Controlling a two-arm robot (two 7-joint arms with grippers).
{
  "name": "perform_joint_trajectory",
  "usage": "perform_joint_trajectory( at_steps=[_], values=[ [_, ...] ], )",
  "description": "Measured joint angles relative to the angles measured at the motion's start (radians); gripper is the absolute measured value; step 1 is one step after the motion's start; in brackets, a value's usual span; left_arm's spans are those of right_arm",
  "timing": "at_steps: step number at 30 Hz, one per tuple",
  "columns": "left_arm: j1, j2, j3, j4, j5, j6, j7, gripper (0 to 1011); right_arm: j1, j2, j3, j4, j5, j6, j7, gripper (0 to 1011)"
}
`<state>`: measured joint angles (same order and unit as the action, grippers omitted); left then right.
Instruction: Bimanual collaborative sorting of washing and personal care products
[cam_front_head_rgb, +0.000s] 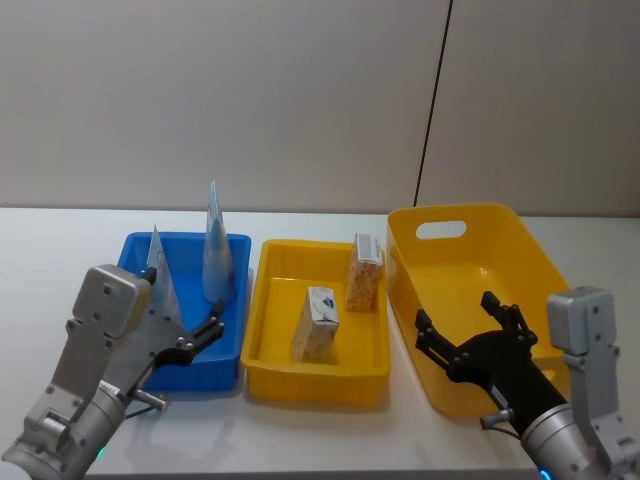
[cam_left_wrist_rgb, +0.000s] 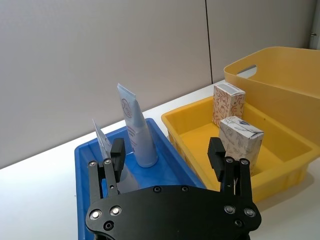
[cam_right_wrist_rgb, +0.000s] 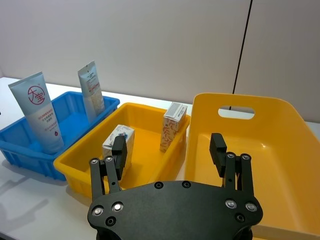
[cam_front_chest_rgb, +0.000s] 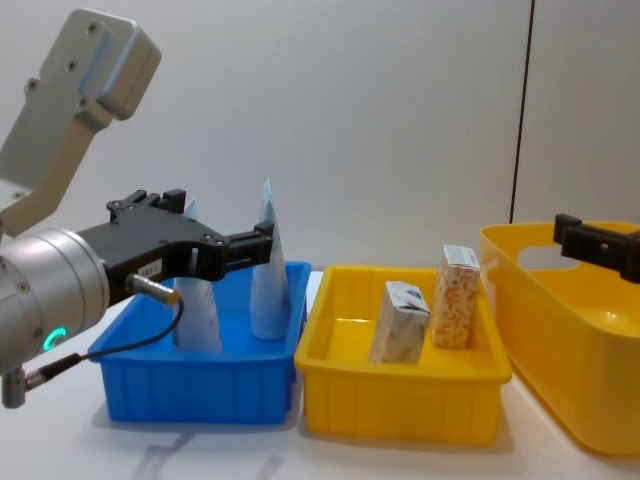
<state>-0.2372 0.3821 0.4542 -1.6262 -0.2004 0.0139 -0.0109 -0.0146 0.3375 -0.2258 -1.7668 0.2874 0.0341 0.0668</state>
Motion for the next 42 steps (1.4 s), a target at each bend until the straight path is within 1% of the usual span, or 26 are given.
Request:
perform_joint_trajectory(
  at_steps=[42],
  values=[
    [0.0, 0.0, 0.0, 0.0, 0.0, 0.0, 0.0, 1000, 0.0, 0.0, 0.0, 0.0, 0.0, 0.0, 0.0, 1003]
  ],
)
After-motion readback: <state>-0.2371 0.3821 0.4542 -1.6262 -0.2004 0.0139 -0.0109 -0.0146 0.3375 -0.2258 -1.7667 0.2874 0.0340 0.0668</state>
